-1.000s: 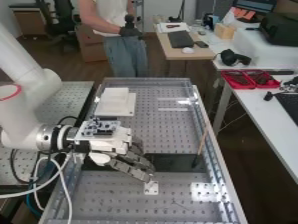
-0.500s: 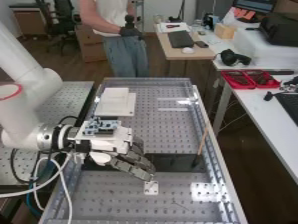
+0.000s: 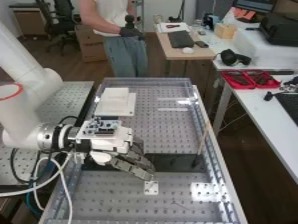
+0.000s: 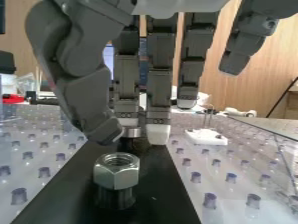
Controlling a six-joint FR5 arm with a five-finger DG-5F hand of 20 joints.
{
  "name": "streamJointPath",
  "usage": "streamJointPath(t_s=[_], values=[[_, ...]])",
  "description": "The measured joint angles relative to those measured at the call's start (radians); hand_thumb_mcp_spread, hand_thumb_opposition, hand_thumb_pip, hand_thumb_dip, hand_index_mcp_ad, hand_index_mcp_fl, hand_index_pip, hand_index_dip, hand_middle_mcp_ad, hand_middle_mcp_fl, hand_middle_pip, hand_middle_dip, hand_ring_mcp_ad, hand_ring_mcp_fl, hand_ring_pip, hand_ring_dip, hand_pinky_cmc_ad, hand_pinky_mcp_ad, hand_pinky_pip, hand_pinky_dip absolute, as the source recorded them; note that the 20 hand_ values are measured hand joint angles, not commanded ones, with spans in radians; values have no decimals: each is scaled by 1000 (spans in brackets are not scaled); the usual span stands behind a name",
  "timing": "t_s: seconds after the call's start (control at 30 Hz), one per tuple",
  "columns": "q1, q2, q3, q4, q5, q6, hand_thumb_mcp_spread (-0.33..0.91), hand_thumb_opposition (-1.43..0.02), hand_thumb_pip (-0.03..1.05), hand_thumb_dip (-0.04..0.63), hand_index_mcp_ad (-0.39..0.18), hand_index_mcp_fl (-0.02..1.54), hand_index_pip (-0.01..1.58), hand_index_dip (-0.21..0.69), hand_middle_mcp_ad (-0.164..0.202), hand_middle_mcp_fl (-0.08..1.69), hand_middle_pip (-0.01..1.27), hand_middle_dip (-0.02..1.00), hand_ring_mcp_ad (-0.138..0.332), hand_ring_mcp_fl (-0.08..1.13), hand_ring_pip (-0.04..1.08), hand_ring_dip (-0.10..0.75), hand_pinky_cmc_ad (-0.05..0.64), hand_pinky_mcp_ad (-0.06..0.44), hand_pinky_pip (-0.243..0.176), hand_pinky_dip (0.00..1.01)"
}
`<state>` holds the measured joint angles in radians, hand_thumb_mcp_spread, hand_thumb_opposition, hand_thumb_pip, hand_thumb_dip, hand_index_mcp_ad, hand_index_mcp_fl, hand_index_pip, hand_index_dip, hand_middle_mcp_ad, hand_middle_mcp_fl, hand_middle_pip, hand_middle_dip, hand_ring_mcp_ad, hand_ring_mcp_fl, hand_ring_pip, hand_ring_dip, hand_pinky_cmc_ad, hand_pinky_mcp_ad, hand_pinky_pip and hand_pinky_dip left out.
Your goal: Grab the bearing and place it in the white container
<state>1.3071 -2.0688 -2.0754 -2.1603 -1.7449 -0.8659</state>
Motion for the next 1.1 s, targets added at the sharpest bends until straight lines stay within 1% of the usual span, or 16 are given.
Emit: streamJointPath(t_s=[0.1,0.17,0.3,0.67,0.8,1.1], values=[[1,-1,1,-6,2,-5,525,-845,585,298,-68,424,1169,44,44,705,649,682,70,394,166,534,328,278,-10,178],[1,-1,2,-7,1,-5,524,-845,585,298,-63,424,1169,44,45,703,653,689,68,394,175,545,328,278,-10,178],[2,2,4,-12,0,-9,543,-845,583,298,-82,421,1169,44,42,693,648,695,66,394,171,545,328,278,-10,178],[7,5,9,-28,6,-28,543,-845,586,298,-82,421,1169,44,45,691,658,695,72,391,182,545,328,276,-12,178],[11,5,6,-26,11,-51,543,-845,586,298,-82,421,1169,44,45,688,658,695,63,391,182,545,328,278,-12,178],[28,13,-12,-4,36,-109,543,-845,586,298,-82,421,1169,44,45,688,658,695,63,393,182,545,328,278,-12,178]])
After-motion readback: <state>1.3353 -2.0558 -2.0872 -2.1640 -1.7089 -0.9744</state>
